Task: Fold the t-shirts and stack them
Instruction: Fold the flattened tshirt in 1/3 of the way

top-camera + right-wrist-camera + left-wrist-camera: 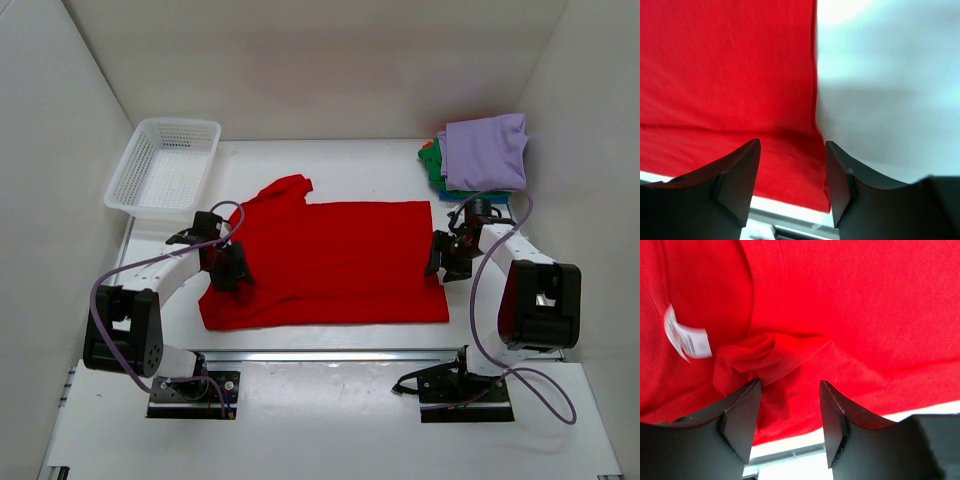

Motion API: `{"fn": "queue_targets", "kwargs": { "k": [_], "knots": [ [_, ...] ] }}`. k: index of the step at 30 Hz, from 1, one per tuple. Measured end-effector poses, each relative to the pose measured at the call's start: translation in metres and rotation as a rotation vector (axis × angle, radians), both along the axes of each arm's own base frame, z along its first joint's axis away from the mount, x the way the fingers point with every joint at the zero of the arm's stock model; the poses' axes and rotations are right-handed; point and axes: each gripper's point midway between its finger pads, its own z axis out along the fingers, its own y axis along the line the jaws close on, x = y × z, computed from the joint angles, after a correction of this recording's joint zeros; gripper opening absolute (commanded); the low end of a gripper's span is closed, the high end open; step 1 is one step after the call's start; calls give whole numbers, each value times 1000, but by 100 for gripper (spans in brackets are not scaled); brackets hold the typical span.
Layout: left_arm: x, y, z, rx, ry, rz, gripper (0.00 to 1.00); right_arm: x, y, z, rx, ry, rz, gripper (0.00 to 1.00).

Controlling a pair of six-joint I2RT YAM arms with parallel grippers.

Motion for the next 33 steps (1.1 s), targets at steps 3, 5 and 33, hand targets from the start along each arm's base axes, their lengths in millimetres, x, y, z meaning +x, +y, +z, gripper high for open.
{"fn": "queue_targets", "kwargs": {
  "k": [3,5,33],
  "knots": [
    [-10,0,3,-2,-5,-6,61,-18,1,-5,2,32,4,50],
    [-11,0,4,-3,-14,-6,60,-25,0,-6,1,42,1,50],
    [-19,15,-3,71,8,-6,48,-40,-2,-13,-4,42,-10,12]
  ]
}}
